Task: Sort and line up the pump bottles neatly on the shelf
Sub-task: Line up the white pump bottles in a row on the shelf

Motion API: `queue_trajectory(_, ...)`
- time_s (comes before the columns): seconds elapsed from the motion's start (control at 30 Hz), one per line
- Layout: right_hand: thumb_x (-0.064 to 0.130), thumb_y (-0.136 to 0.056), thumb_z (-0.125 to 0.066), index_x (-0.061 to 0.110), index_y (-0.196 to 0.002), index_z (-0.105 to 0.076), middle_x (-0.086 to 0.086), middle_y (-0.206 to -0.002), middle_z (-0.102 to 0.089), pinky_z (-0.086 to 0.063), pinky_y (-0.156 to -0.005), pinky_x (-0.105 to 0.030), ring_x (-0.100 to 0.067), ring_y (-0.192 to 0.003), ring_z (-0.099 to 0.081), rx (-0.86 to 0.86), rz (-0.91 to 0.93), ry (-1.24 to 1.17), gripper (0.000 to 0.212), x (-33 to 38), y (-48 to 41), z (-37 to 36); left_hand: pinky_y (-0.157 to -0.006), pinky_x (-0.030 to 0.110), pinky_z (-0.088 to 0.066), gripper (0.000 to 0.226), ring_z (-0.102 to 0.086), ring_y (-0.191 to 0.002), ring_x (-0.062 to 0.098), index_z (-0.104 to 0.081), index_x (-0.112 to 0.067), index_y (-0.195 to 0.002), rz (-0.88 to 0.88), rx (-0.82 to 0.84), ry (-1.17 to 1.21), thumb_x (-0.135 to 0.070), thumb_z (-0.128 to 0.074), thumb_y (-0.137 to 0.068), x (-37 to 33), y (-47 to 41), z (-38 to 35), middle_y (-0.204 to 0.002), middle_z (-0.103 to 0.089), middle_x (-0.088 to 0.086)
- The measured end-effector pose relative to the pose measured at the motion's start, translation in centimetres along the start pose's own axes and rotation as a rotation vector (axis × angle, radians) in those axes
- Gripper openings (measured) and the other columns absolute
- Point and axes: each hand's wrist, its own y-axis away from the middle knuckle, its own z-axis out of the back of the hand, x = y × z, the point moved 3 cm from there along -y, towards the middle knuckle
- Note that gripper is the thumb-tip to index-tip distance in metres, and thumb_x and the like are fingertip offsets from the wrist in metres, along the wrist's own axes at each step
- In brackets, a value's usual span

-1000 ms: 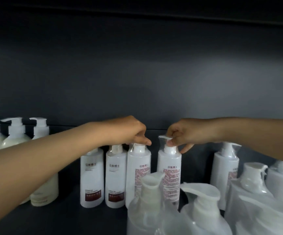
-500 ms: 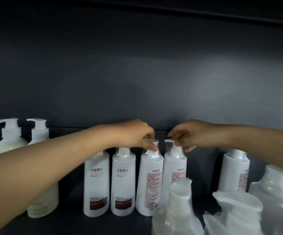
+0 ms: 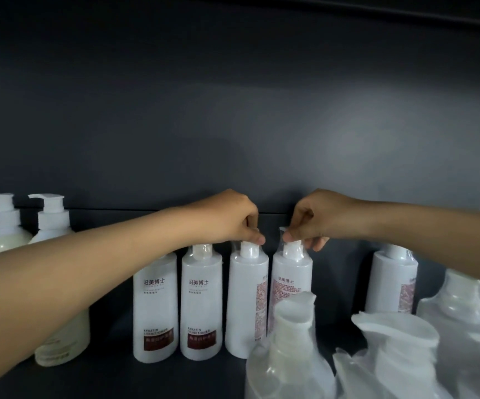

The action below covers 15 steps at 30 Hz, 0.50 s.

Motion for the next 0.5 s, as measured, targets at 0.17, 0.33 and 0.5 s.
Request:
queue_trajectory(0.17,0.012,-0.083,-0.068,0.028,-0.127,-0.052,0.003,-0.089,-0.064,-0.054,-0.066,-0.017,-0.005,-0.071,-0.062,0.237,0.038,0.055,0.049,-0.4,0.4,0.6,-0.058,0.022,-0.043,0.026,-0.065,-0.067,0.009,-0.067,-0.022,-0.094,-0.001,0.068,0.054,-0.044,-0.066,-0.08,0.3,0.1,0.7,-0.06,-0.065,-0.009)
queue_trajectory(0.33,0.001,-0.081,-0.069,0.017,-0.119,-0.063,0.014,-0.076,-0.064,-0.05,-0.066,-0.011,0.0,-0.065,-0.062,0.231,0.073,0.103,0.042,-0.1,-0.2,1.0,-0.067,0.02,-0.046,0.017,-0.065,-0.066,0.012,-0.069,-0.021,-0.096,-0.035,0.149,0.118,-0.032,-0.06,-0.087,0.0,0.3,1.2,-0.073,-0.07,-0.005)
queue_trajectory(0.5,0.012,-0.076,-0.075,0.009,-0.11,-0.065,-0.008,-0.079,-0.068,-0.056,-0.065,-0.022,-0.013,-0.064,-0.065,0.178,0.101,0.129,0.035,0.0,-0.9,0.7,-0.045,0.01,-0.037,0.026,-0.05,-0.042,0.001,-0.067,-0.013,-0.084,0.043,0.089,0.079,-0.038,-0.06,-0.085,0.2,0.0,0.7,-0.058,-0.061,-0.007)
